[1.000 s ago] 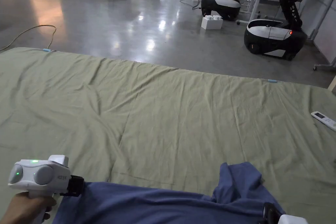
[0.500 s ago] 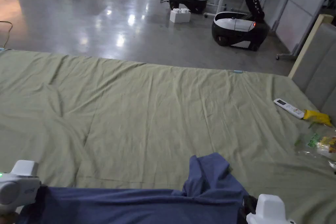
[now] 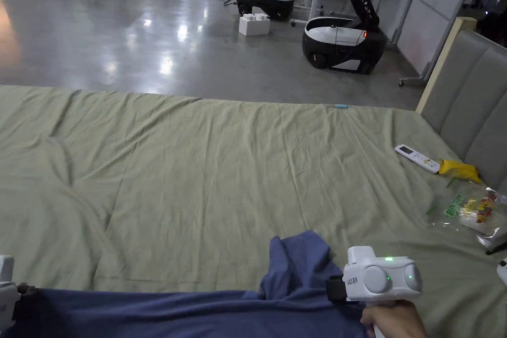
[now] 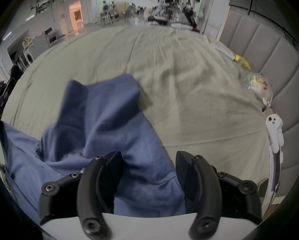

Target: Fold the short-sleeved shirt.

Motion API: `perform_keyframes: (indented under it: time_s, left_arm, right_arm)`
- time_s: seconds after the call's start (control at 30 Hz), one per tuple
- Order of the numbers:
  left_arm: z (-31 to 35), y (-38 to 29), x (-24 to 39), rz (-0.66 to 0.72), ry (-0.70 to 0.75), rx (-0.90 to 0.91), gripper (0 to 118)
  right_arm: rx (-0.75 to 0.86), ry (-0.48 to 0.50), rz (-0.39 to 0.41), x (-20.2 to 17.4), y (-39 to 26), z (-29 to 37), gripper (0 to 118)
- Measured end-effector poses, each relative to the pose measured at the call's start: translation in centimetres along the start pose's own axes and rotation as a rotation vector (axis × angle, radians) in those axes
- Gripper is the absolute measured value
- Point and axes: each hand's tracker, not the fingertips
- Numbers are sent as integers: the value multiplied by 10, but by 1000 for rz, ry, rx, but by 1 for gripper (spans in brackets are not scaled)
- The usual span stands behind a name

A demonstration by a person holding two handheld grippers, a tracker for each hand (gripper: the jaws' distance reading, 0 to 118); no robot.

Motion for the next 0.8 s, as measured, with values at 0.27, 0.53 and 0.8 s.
perform_keyframes:
  time_s: [0.27,0.53,0.8]
  left_arm:
    - [1,-6,0,18,4,-2,6]
    - [22,-11,-5,46,-14,34,6]
    - [75,-24,-20,66,-44,119,6]
  right_arm:
    - [64,10,51,-13,-6,5,5]
    - [178,66,-18,-7,-23,54,2]
    - [300,86,1,-1,-56,145,2]
